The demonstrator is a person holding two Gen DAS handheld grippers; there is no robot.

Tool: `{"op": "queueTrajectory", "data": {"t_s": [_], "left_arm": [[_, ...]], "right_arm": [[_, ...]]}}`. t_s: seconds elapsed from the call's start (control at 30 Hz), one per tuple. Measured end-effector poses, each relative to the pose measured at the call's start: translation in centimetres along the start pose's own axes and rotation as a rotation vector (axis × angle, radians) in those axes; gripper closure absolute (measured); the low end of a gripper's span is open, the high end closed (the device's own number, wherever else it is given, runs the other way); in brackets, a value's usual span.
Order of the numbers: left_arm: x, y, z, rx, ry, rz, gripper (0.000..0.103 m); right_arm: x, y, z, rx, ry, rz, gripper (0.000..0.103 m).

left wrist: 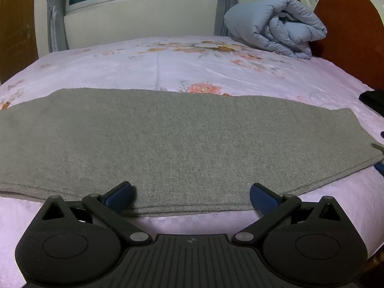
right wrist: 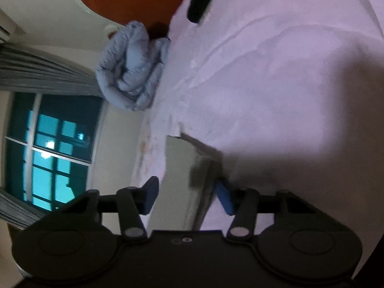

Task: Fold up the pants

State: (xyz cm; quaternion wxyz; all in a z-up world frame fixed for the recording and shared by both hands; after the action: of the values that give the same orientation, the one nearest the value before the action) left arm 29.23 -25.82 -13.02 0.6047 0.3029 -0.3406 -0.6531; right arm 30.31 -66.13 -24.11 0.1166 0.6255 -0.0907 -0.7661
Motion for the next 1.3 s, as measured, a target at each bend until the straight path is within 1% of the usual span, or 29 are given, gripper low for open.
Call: {"op": "queueTrajectory", "data": {"t_s": [0.03, 0.1, 0.23, 0.3, 0.33, 0.37, 0.4, 0.47, 0.5, 0.53, 0.6, 0.67, 0.7, 0.77, 0.8, 0.87, 0.9, 0.97, 1.0, 1.03, 1.07, 1.1, 1.13, 1.17, 1.2, 1.23, 1.27, 1.3], "left_arm": [[0.0, 0.0, -0.1, 0.0, 0.001, 0.001, 0.0], [0.1, 0.0, -0.2, 0.0, 0.004, 0.0, 0.0], [0.3, -0.2, -0.2, 0.007, 0.01, -0.013, 0.0], [0.4, -0.3, -0.2, 0.004, 0.011, -0.024, 0.0], [0.4, -0.2, -0.3, 0.002, 0.015, -0.034, 0.0], [0.5, -0.2, -0.4, 0.0, 0.017, -0.044, 0.0], [0.5, -0.2, -0.5, -0.001, 0.012, -0.042, 0.0], [0.0, 0.2, -0.4, -0.007, -0.022, -0.021, 0.0], [-0.6, 0.7, 0.1, 0.0, -0.029, -0.025, 0.0], [-1.7, 1.3, 1.0, 0.026, -0.017, -0.027, 0.0], [-4.9, 2.2, 2.7, 0.073, 0.004, -0.009, 0.0], [-9.4, 3.2, 4.7, 0.121, 0.035, 0.004, 0.0], [-12.2, 3.6, 5.9, 0.147, 0.067, 0.007, 0.0], [-17.9, 4.2, 7.8, 0.177, 0.116, 0.04, 0.0], [-21.0, 4.3, 8.8, 0.192, 0.143, 0.06, 0.0], [-26.2, 4.2, 10.6, 0.212, 0.195, 0.093, 0.0], [-28.5, 4.0, 11.5, 0.22, 0.221, 0.107, 0.0], [-32.1, 3.2, 12.6, 0.223, 0.252, 0.146, 0.0], [-33.6, 2.7, 13.0, 0.215, 0.251, 0.183, 0.0], [-34.8, 2.2, 13.2, 0.211, 0.246, 0.22, 0.0], [-35.9, 1.5, 13.4, 0.206, 0.247, 0.255, 0.0], [-36.6, 1.0, 13.3, 0.197, 0.247, 0.273, 0.0], [-37.1, 0.4, 13.2, 0.187, 0.246, 0.291, 0.0], [-37.5, -0.1, 13.1, 0.185, 0.243, 0.306, 0.0], [-37.5, -0.5, 12.9, 0.185, 0.234, 0.316, 0.0], [-37.2, -0.7, 12.4, 0.179, 0.214, 0.323, 0.0], [-36.6, -0.9, 12.0, 0.173, 0.197, 0.327, 0.0], [-35.6, -1.0, 11.4, 0.167, 0.171, 0.33, 0.0]], "right_arm": [[0.0, -0.1, 0.0, -0.006, -0.004, 0.014, 0.063], [-0.3, -0.5, 0.2, -0.017, -0.008, 0.055, 0.063], [-0.1, -1.0, 0.0, -0.014, -0.008, 0.088, 0.065], [-0.4, -1.0, -0.5, -0.018, -0.049, 0.133, 0.074], [-0.7, -1.1, -0.9, -0.034, -0.078, 0.159, 0.089], [-1.2, -1.1, -1.1, -0.048, -0.104, 0.18, 0.096], [-2.1, -1.1, -1.1, -0.041, -0.109, 0.219, 0.096], [-5.0, -1.7, -0.8, -0.035, -0.081, 0.303, 0.098], [-6.9, -2.4, -0.7, -0.041, -0.062, 0.347, 0.098], [-8.8, -3.2, -0.6, -0.048, -0.038, 0.395, 0.098], [-13.2, -5.8, -0.7, -0.075, 0.019, 0.495, 0.098], [-17.4, -9.5, -1.0, -0.1, 0.073, 0.597, 0.098], [-19.0, -11.3, -1.3, -0.113, 0.096, 0.634, 0.098], [-22.2, -15.9, -1.9, -0.139, 0.137, 0.718, 0.098], [-23.7, -18.9, -2.3, -0.161, 0.166, 0.762, 0.098], [-25.5, -24.4, -3.1, -0.208, 0.203, 0.83, 0.098], [-26.1, -27.9, -3.6, -0.248, 0.225, 0.869, 0.098], [-25.7, -34.3, -4.5, -0.328, 0.244, 0.929, 0.098], [-25.0, -37.5, -5.0, -0.379, 0.243, 0.959, 0.097], [-23.9, -40.9, -5.5, -0.441, 0.247, 0.997, 0.09], [-22.4, -44.3, -6.0, -0.527, 0.236, 1.045, 0.08], [-20.6, -47.3, -6.2, -0.633, 0.183, 1.107, 0.081], [-19.7, -48.2, -5.8, -0.642, 0.149, 1.142, 0.08], [-20.0, -47.5, -4.8, -0.583, 0.179, 1.129, 0.08], [-20.4, -46.0, -3.8, -0.542, 0.219, 1.07, 0.08], [-20.6, -44.5, -3.4, -0.533, 0.228, 1.022, 0.083], [-20.8, -42.6, -3.3, -0.514, 0.22, 0.989, 0.082], [-21.0, -40.5, -3.0, -0.477, 0.205, 0.983, 0.08]]}}
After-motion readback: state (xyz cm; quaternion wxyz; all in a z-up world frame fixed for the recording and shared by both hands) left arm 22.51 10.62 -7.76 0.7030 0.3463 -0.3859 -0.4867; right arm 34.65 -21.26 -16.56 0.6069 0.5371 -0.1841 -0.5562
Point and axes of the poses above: each gripper's, at about its wrist camera, not at the fingertips, and z roughly against the way its jaws point, x to its right, y to its top, the point moved 9 cm from there along -z, roughly the way its jaws point, and after that the axes turned 3 degrees about x, right-handed, at the moved point
